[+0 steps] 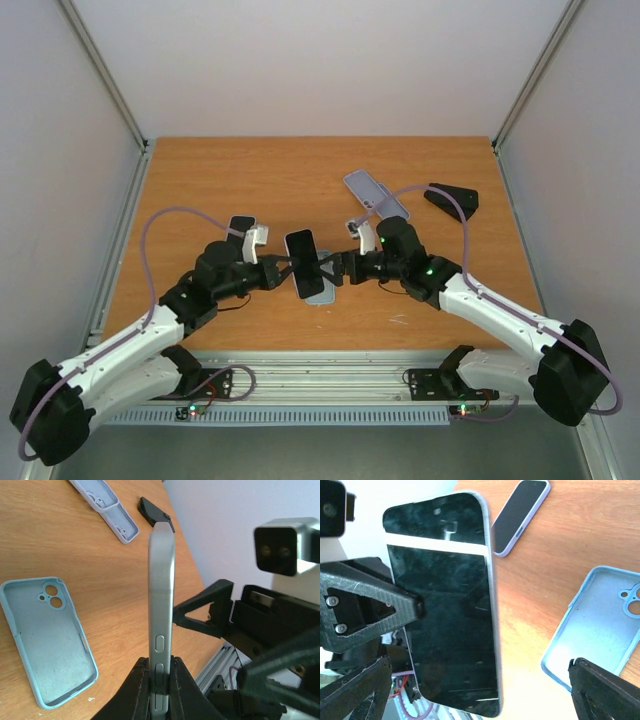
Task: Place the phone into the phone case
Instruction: Pass from the right arm to the left, then pass from the left arm to the right
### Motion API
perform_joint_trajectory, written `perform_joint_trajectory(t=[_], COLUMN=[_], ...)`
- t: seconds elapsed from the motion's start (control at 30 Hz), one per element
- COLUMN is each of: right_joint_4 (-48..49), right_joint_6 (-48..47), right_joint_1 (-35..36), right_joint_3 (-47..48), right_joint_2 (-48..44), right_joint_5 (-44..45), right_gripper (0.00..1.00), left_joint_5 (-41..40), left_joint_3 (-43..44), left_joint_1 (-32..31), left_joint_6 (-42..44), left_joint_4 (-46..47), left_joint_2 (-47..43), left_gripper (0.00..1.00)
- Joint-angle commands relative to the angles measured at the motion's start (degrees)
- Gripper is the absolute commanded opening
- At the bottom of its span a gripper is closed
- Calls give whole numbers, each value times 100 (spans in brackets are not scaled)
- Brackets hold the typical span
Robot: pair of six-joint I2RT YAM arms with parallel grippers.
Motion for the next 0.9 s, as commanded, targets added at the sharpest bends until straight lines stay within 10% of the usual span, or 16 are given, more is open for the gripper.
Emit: perform_joint_trajectory(t=[0.0, 0.47, 0.87], right_joint_4=[695, 1525, 1868], right_joint_6=[65, 196, 359], right_joint_1=[-442, -692, -689], right_joint_3=[-275, -411, -403], right_joint_2=[-208, -24, 183], right_joint_5=[-1120, -2381, -2794], right_gripper=[96, 77, 40], left_joint_5=[329, 1248, 1357], left_joint_3=[-180, -712, -792], left_joint_1=[53, 72, 150], left_joint_6=[155, -560, -840], left_joint_4=[727, 2845, 3339], left_joint_2=[-371, -350, -125], left_gripper=[1, 0, 0])
